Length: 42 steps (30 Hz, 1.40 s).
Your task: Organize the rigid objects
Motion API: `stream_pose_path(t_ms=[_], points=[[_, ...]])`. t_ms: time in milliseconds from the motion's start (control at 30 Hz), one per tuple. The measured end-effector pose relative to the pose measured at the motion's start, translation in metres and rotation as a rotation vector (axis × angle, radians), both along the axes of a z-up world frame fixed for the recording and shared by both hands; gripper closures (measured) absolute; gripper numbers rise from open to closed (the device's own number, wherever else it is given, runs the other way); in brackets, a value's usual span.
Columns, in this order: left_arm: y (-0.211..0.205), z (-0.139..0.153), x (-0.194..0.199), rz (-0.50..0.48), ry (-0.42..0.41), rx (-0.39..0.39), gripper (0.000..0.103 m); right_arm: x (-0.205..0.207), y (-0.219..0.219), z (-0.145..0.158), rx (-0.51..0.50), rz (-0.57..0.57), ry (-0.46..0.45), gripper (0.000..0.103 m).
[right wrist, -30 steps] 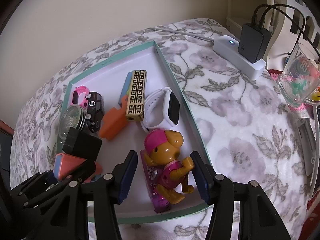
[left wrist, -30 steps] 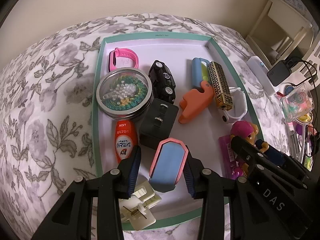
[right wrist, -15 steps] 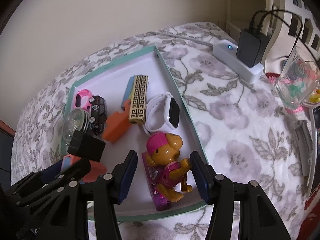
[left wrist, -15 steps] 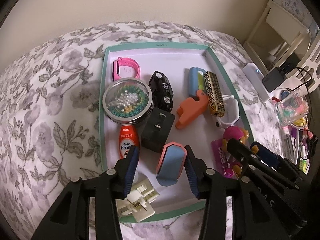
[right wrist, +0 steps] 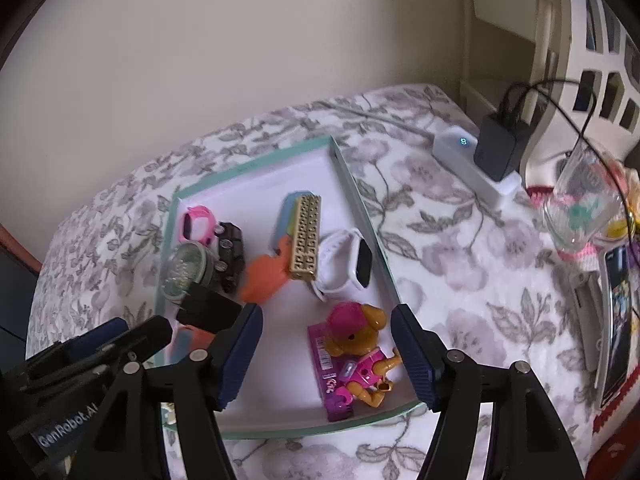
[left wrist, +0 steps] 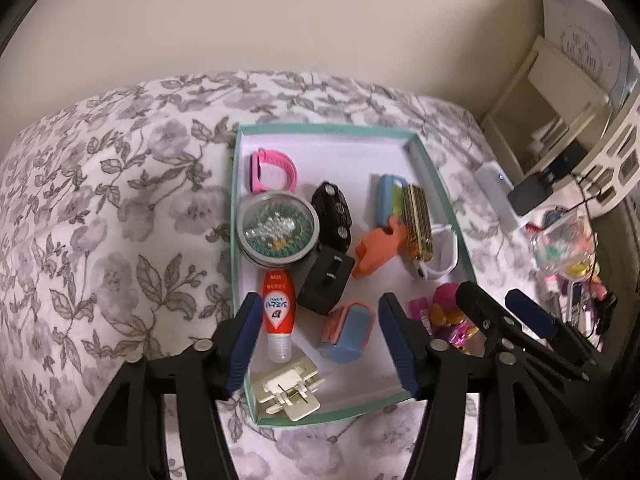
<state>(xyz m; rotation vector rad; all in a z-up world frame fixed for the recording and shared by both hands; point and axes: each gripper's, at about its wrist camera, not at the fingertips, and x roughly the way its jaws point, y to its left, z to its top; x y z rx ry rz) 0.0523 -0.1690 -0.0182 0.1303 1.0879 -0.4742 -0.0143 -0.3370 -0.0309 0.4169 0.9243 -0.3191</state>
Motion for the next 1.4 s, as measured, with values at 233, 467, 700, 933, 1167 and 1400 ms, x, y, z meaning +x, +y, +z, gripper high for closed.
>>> stream_pose_path(t_ms=[233,467,700,933,1167,1400], points=[[0.013,0.017,-0.002,0.009,-0.026,-0.037,0.029,-0.002,0.010,0.014,-0.039,0.024,-0.031,0.032],[0.025,0.014,0.004,0.052,-0.044,0.005,0.029,-0.001,0.011,0.010,-0.046,0.028,-0.019,0.026],[0.041,0.003,0.015,0.110,-0.036,0.032,0.029,0.000,0.012,0.005,-0.057,0.035,-0.015,0.011],[0.053,-0.010,0.024,0.163,-0.020,0.063,0.014,0.001,0.015,0.003,-0.078,0.039,-0.011,0.000],[0.060,-0.016,0.029,0.199,-0.035,0.092,0.009,0.003,0.018,0.001,-0.087,0.052,0.000,0.000],[0.069,-0.016,0.028,0.216,-0.036,0.085,0.009,0.001,0.024,0.001,-0.099,0.063,0.005,0.000]])
